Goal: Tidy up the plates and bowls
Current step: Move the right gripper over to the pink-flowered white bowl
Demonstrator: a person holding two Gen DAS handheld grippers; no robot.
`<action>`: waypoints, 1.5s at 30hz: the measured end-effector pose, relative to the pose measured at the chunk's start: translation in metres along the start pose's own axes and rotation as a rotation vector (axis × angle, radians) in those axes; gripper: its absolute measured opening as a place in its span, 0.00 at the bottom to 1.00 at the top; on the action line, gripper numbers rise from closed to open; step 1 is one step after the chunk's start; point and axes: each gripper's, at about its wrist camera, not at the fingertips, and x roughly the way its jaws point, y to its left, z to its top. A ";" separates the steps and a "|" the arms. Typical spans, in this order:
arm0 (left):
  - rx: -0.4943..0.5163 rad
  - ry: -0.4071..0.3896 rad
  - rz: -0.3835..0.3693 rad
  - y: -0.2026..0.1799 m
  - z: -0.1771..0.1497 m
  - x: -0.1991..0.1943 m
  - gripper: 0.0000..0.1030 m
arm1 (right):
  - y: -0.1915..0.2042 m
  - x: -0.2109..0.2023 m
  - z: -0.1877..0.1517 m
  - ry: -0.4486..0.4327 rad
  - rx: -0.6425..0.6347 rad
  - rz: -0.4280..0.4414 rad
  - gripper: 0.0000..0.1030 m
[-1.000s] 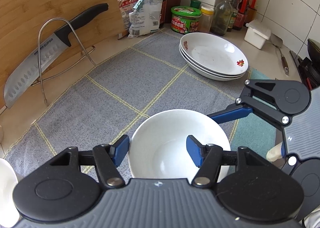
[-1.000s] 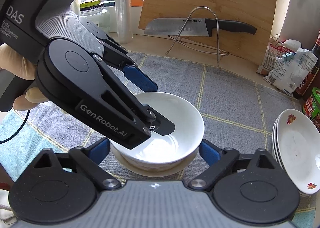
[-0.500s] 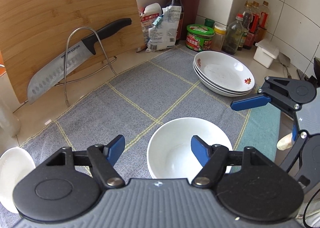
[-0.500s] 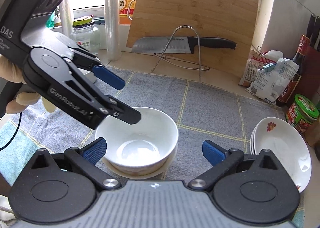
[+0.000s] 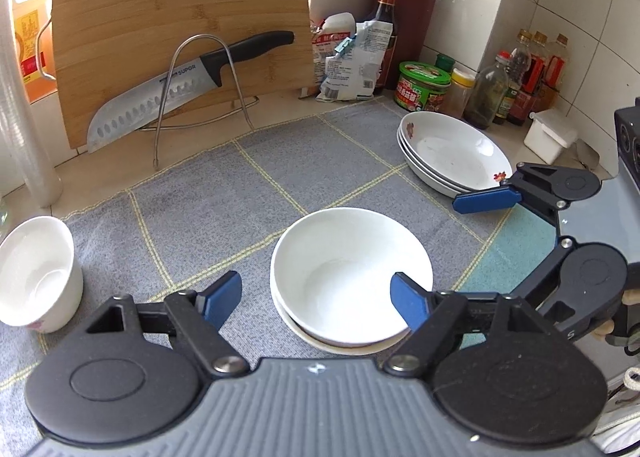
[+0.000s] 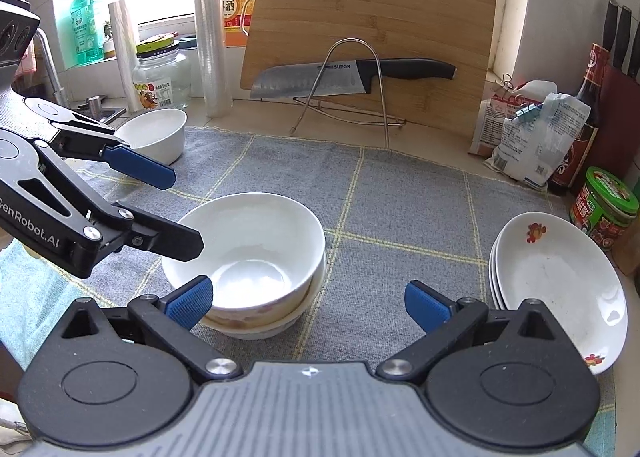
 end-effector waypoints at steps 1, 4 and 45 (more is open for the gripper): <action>-0.015 -0.004 0.009 -0.001 -0.001 -0.001 0.79 | -0.001 0.000 0.000 -0.001 -0.004 0.009 1.00; -0.059 -0.012 0.038 -0.004 -0.005 -0.006 0.80 | -0.006 0.002 -0.002 -0.006 0.001 0.044 1.00; -0.210 -0.051 0.311 0.171 -0.075 0.013 0.99 | 0.108 0.056 0.093 0.007 -0.182 0.041 1.00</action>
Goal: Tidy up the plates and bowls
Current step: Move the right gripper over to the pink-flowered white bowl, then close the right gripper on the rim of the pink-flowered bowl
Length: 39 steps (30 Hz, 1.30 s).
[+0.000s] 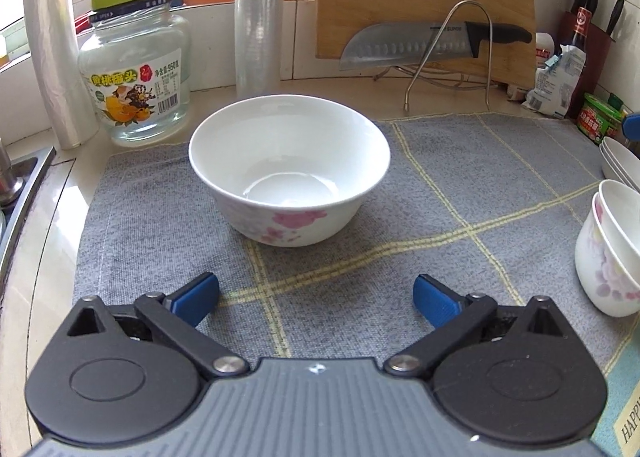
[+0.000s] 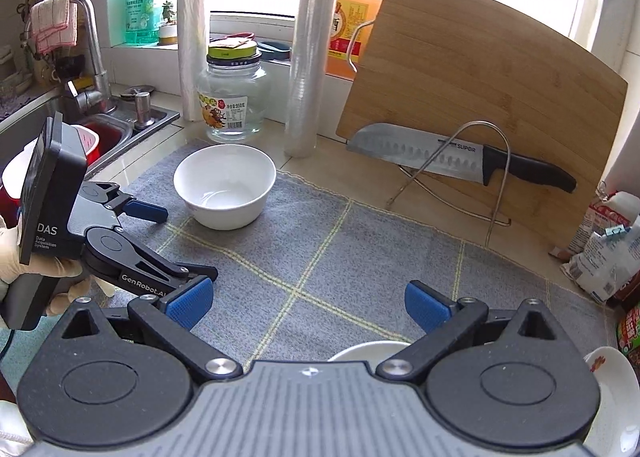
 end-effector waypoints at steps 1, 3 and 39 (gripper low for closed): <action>0.026 0.003 0.018 -0.002 0.000 0.002 0.99 | 0.003 0.003 0.004 0.003 -0.014 0.000 1.00; 0.035 -0.006 0.027 -0.001 0.000 0.004 1.00 | 0.008 0.007 0.010 0.009 -0.035 0.004 1.00; 0.096 -0.137 0.023 0.013 0.025 0.004 0.90 | 0.031 0.154 0.102 0.155 -0.149 0.260 0.97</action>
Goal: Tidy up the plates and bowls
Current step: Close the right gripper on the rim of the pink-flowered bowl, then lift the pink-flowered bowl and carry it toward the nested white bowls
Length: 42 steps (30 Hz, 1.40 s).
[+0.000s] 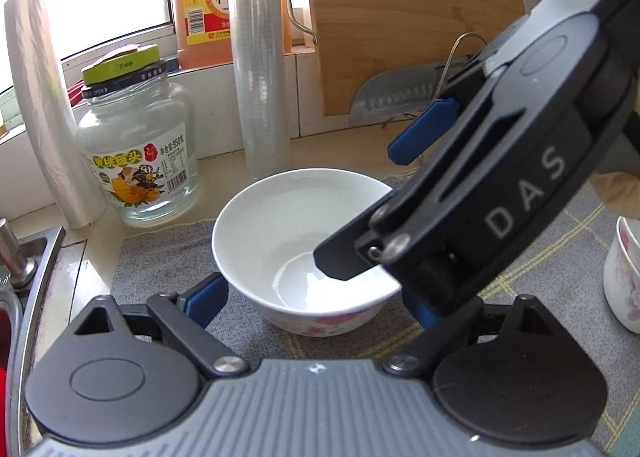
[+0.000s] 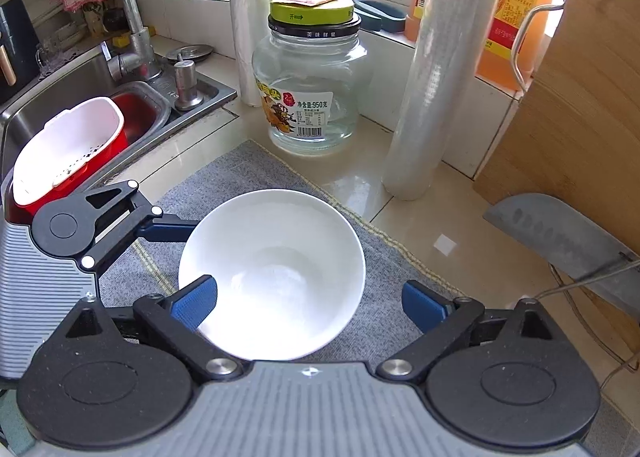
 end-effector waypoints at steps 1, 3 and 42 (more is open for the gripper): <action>0.005 -0.002 0.000 0.000 0.000 0.000 0.90 | -0.001 0.003 0.002 0.004 0.000 0.005 0.96; 0.016 -0.003 0.002 -0.001 0.001 0.002 0.90 | -0.001 0.008 0.004 0.007 -0.004 0.006 0.94; 0.069 0.040 -0.002 -0.017 0.010 -0.029 0.89 | 0.003 -0.007 0.002 0.003 0.049 0.106 0.75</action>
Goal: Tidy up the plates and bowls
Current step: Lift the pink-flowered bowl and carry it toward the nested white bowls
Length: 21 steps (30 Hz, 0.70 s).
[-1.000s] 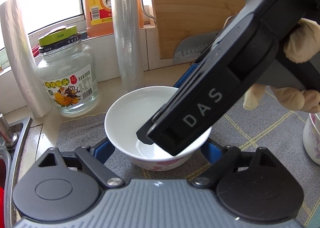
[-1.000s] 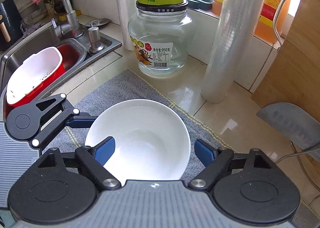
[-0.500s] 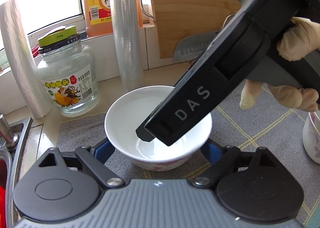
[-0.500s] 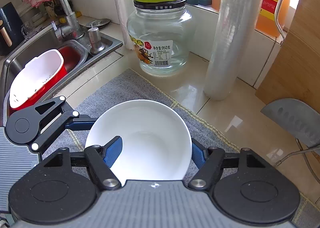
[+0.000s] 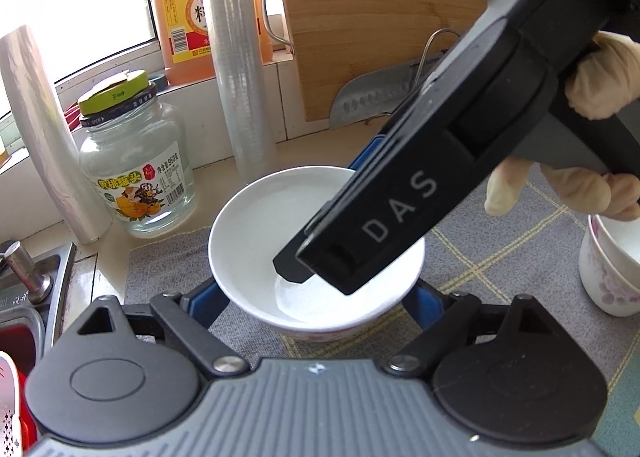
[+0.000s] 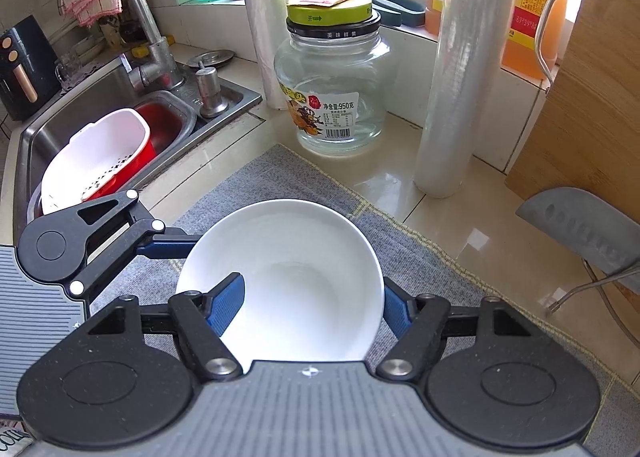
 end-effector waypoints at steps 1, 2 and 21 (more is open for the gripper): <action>0.002 0.001 -0.003 -0.002 0.000 -0.003 0.89 | 0.001 -0.004 -0.002 -0.002 0.001 0.003 0.75; 0.004 0.001 -0.006 -0.004 0.001 -0.008 0.89 | 0.002 -0.007 -0.004 -0.004 0.000 0.004 0.75; 0.072 0.016 -0.070 -0.054 0.007 -0.051 0.89 | 0.011 -0.072 -0.054 -0.041 0.032 -0.012 0.75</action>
